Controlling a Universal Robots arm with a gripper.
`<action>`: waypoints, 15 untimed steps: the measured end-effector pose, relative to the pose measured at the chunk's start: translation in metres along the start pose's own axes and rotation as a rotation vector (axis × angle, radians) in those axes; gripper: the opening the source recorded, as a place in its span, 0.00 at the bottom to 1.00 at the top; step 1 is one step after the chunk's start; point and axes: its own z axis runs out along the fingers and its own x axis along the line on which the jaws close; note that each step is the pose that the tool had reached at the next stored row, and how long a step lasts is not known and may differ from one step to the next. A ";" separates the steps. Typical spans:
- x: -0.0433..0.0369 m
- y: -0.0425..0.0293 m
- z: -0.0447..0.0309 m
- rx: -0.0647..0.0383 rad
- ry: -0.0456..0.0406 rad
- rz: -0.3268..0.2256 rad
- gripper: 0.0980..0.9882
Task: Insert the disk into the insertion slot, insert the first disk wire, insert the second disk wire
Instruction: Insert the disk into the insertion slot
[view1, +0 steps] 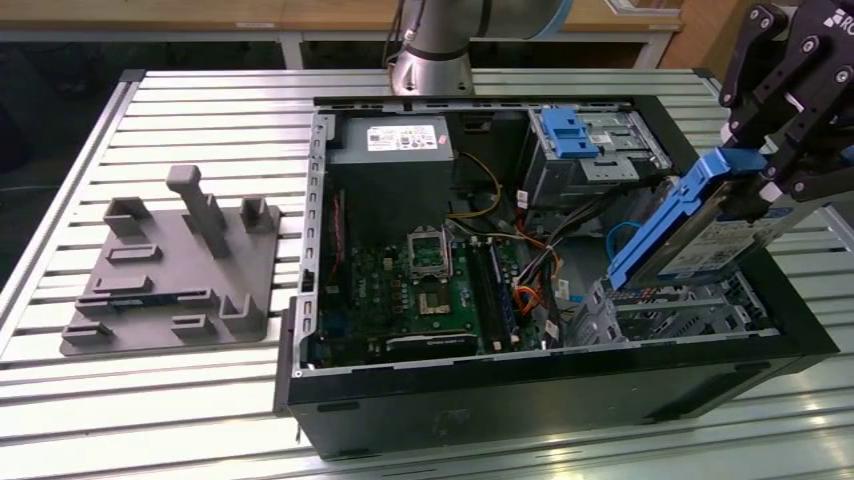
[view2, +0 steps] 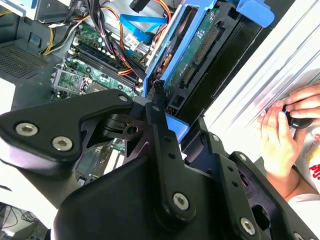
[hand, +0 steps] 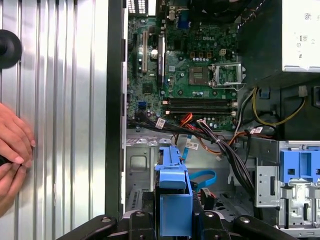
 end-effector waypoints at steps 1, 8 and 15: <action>0.0002 0.0000 0.0003 0.000 0.0000 0.000 0.30; 0.0022 -0.0001 0.0020 0.000 -0.0001 0.000 0.30; 0.0034 -0.0002 0.0041 0.000 0.0000 0.000 0.30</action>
